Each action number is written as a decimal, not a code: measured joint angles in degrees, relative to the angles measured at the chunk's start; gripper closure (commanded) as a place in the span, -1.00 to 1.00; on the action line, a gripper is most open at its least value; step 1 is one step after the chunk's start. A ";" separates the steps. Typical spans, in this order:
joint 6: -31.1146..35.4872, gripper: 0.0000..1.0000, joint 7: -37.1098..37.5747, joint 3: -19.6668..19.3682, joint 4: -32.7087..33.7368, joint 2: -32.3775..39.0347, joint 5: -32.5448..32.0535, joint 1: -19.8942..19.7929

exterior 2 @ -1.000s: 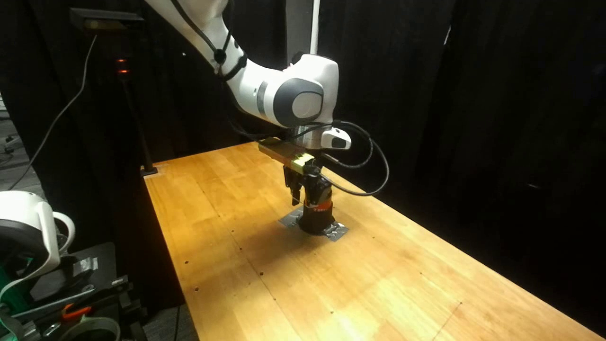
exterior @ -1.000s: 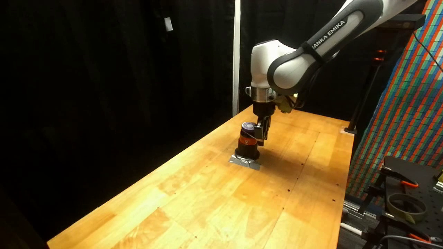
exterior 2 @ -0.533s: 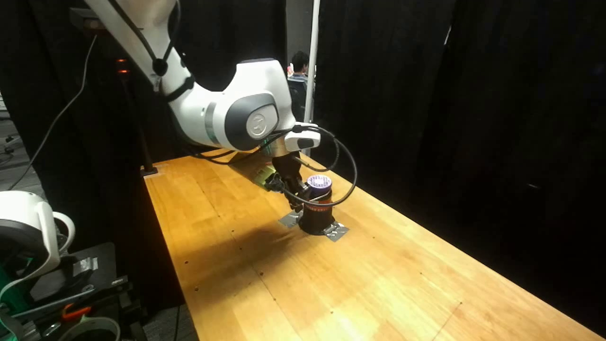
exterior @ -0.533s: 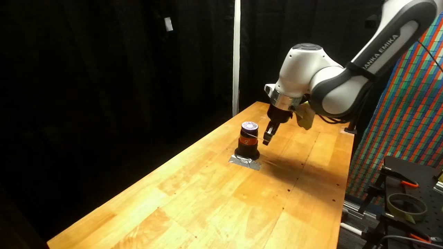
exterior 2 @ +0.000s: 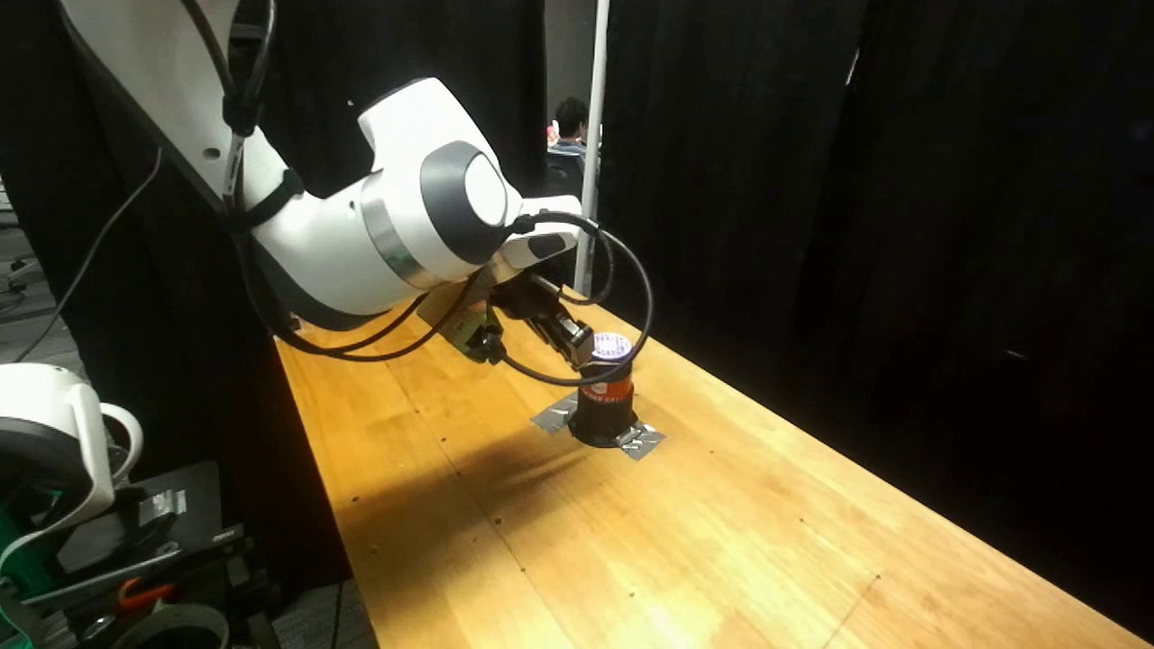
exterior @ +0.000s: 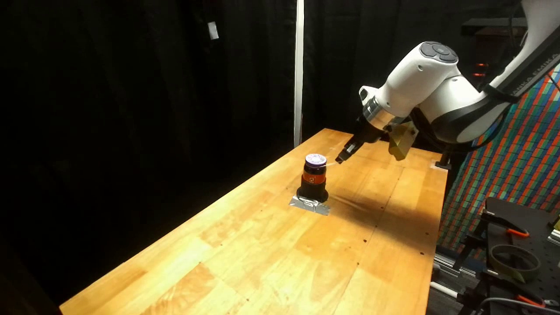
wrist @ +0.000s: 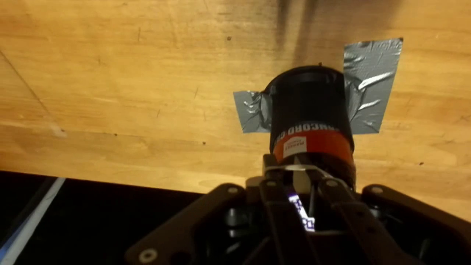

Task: Pick up the elastic and put it around the bottle

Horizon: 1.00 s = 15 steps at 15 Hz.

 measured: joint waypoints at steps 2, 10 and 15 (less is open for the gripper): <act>1.19 0.59 8.65 -8.84 0.25 0.32 -6.66 8.15; 1.15 0.60 43.02 -32.40 -0.81 4.33 -30.48 36.51; -4.68 0.62 64.58 -42.78 -1.23 4.77 -47.20 52.90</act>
